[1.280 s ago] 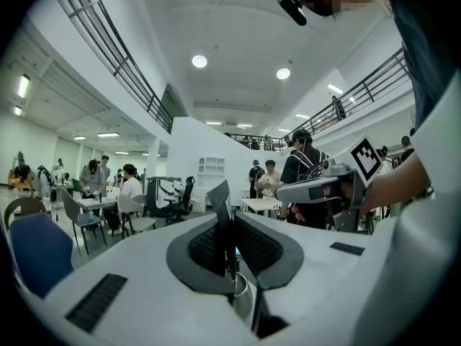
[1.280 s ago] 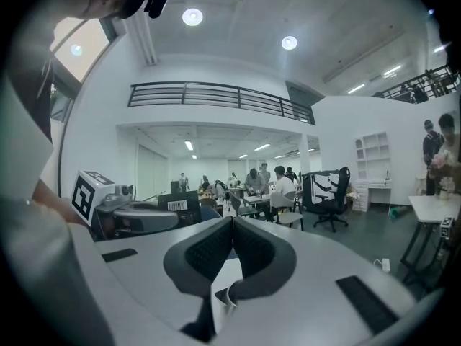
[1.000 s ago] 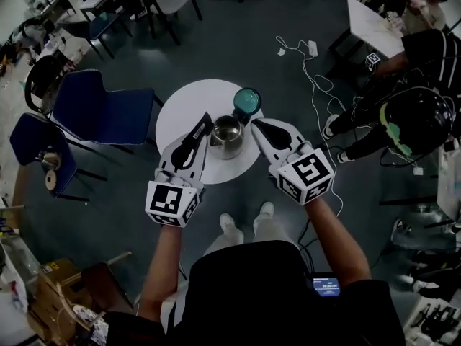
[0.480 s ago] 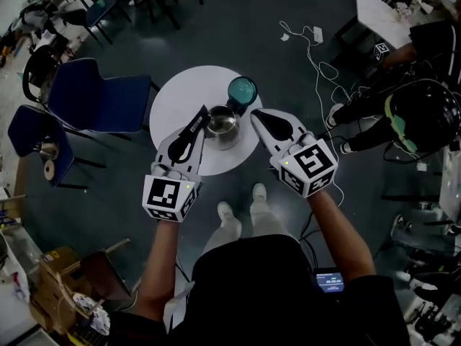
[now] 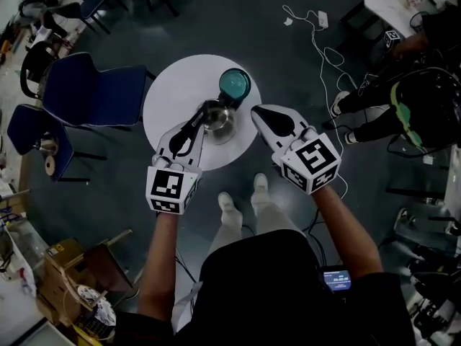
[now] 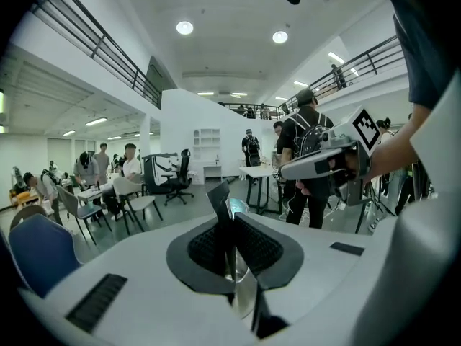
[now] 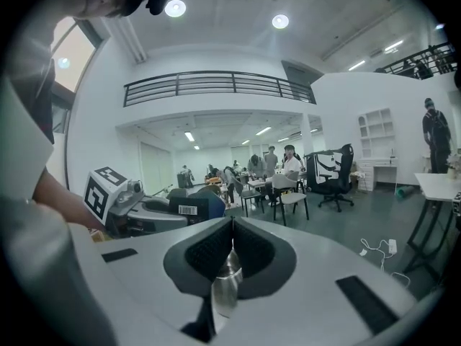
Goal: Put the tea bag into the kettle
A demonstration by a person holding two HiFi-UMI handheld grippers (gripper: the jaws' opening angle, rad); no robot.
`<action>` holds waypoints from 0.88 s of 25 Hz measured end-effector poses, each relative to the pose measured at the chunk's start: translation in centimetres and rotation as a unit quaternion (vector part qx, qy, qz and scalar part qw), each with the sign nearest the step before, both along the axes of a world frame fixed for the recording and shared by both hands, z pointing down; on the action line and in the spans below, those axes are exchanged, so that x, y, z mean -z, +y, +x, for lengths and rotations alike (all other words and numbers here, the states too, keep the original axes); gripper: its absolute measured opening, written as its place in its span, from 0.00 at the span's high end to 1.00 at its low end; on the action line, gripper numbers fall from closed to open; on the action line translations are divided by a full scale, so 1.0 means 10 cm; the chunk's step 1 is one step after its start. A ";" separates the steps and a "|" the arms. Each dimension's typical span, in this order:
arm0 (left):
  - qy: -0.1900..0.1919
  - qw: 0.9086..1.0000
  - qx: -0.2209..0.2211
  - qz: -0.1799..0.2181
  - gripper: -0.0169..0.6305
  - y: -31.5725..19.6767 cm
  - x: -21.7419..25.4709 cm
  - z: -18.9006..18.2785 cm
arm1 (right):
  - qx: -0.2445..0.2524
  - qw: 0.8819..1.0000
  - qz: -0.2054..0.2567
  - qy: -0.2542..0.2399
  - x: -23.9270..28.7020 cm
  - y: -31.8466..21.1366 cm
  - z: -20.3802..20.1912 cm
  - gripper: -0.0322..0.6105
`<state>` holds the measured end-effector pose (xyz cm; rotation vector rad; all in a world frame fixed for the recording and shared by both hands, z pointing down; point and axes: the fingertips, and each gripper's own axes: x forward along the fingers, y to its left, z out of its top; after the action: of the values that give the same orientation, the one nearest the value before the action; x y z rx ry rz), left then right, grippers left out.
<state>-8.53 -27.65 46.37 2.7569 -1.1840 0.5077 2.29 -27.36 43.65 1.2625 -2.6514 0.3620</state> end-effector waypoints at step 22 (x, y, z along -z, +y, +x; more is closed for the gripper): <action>-0.277 0.949 -0.128 -0.079 0.92 -0.34 -0.85 0.20 | 0.027 0.998 -0.050 -0.001 -0.54 0.01 0.15 0.92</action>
<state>-6.56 -31.02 54.88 2.7161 -0.8011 1.4109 3.79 -27.29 49.04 1.1589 -2.6273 0.4800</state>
